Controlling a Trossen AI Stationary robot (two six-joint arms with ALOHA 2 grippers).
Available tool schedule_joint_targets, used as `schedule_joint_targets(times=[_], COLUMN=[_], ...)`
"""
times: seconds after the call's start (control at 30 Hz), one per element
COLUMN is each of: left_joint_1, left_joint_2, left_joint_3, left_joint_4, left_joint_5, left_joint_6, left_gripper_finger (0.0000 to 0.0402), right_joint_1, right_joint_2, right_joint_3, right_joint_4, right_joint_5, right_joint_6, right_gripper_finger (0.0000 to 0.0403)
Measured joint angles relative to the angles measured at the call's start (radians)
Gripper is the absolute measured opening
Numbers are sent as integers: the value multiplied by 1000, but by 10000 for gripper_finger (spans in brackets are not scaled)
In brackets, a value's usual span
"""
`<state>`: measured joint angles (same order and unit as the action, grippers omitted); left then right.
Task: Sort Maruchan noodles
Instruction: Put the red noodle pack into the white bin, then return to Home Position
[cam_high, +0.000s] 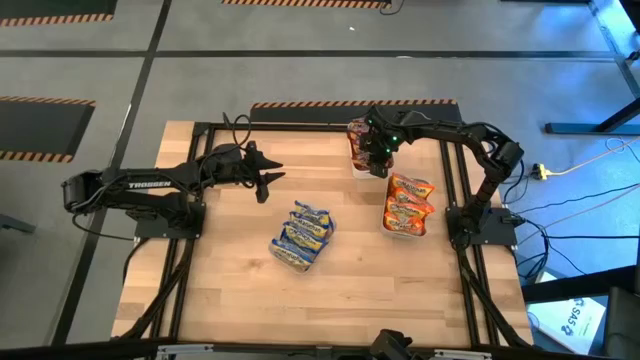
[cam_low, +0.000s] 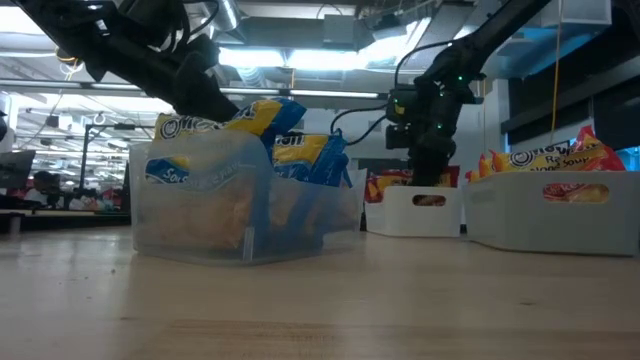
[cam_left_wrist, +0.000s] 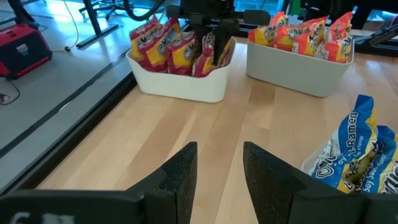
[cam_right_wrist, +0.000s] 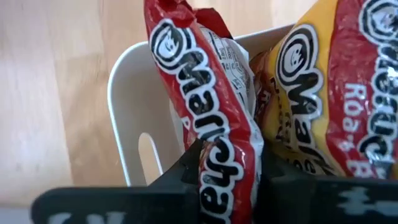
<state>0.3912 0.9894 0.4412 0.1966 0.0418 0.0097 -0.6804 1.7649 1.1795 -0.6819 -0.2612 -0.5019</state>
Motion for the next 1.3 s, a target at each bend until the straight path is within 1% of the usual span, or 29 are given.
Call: schedule_joint_targets(times=[0.1,0.2,0.33,0.43,0.5,0.57,0.63,0.7,0.77,0.83,0.93,1.0,1.07,1.1,1.17,1.2,1.23,1.3], left_joint_1=[0,0,0,0,0,0,0,0,0,0,0,0,0,0,0,0,-1,-8], left_joint_2=[0,0,0,0,-1,-1,-1,-1,-1,-1,-1,-1,-1,-1,-5,-12,-21,-42], left_joint_3=[0,0,0,0,0,0,0,0,0,0,0,0,0,0,0,-1,-1,-2], left_joint_4=[2,4,4,8,13,28,38,40,40,40,47,49,54,54,53,53,54,54], left_joint_5=[-1,-1,0,10,24,30,29,30,32,59,123,156,185,197,218,232,251,276], left_joint_6=[0,-7,-8,-8,-7,-7,-7,-7,-7,-7,-2,-1,1,4,12,18,22,27], left_gripper_finger=[124,124,124,124,124,124,124,123,119,109,80,51,18,9,7,7,5,2], right_joint_1=[0,1,1,0,0,0,6,15,31,55,94,118,137,146,163,172,181,199], right_joint_2=[1,1,2,-10,-38,-83,-133,-190,-250,-306,-402,-476,-556,-600,-692,-741,-792,-894], right_joint_3=[-5,-5,-2,49,105,140,149,145,125,86,-7,-92,-187,-236,-322,-358,-392,-455], right_joint_4=[42,42,21,-86,-152,-209,-227,-227,-218,-185,-107,-35,43,88,171,208,241,310], right_joint_5=[13,31,36,57,59,56,63,93,110,116,113,112,112,114,113,112,113,119], right_joint_6=[31,49,53,49,59,80,105,132,166,210,261,298,345,367,418,439,456,503], right_gripper_finger=[59,82,142,189,211,225,230,230,224,213,179,143,97,73,25,13,10,19])
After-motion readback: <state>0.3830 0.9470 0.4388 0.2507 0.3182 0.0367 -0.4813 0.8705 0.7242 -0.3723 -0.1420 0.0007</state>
